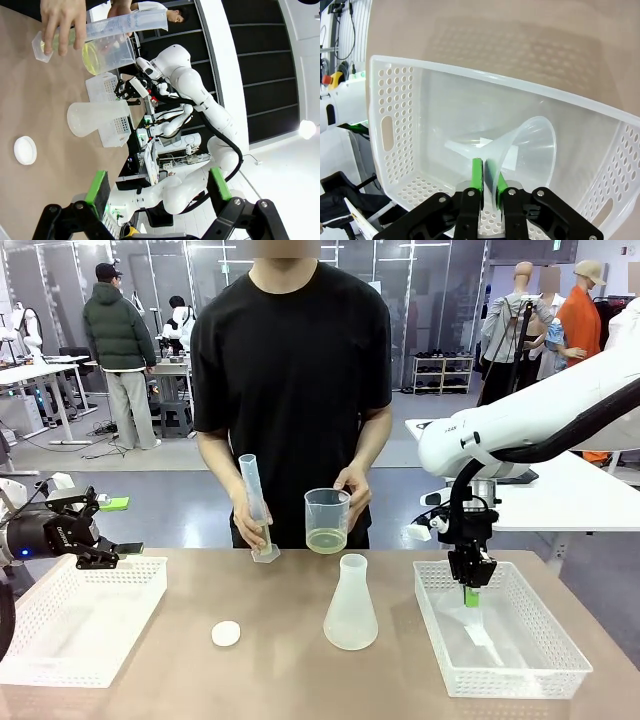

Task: Prepare the solutions needed for the experiment.
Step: Pick up the Plastic Funnel and insert it into the Big flask.

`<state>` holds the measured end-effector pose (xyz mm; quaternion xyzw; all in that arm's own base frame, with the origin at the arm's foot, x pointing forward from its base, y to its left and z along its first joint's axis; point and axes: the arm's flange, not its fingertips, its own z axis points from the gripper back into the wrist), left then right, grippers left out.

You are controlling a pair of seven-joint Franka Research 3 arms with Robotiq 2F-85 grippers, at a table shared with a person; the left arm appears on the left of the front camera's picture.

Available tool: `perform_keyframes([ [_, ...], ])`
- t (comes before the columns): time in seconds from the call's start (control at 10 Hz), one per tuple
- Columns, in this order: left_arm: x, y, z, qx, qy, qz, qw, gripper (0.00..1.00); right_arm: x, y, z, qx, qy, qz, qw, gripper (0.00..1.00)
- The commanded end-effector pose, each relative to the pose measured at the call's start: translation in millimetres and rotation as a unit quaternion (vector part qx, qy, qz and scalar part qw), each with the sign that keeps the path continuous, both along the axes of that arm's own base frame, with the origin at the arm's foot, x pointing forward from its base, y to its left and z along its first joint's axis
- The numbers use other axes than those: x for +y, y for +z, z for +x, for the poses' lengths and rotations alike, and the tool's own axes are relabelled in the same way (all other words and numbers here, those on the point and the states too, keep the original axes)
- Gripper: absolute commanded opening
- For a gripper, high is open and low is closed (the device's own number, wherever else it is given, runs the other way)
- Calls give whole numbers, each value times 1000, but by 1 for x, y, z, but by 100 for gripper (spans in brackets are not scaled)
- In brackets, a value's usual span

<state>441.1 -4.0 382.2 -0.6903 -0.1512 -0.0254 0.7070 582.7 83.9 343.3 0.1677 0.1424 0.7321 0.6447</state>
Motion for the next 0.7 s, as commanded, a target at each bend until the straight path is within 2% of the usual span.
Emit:
perform_keyframes([
  [0.0, 0, 0, 0, 0, 2, 2, 1000, 100, -1, 0, 5, 8, 14, -9, 1000, 0],
  [0.1, 0, 0, 0, 0, 2, 2, 1000, 100, 0, 0, 5, 6, 9, -15, 1000, 0],
  [0.2, 0, 0, 0, 0, 2, 2, 1000, 100, 3, 5, 4, -11, -10, -21, 1000, 0],
  [0.6, 0, 0, 0, 0, 2, 2, 1000, 100, 19, 71, -18, -124, -37, -89, 988, 0],
])
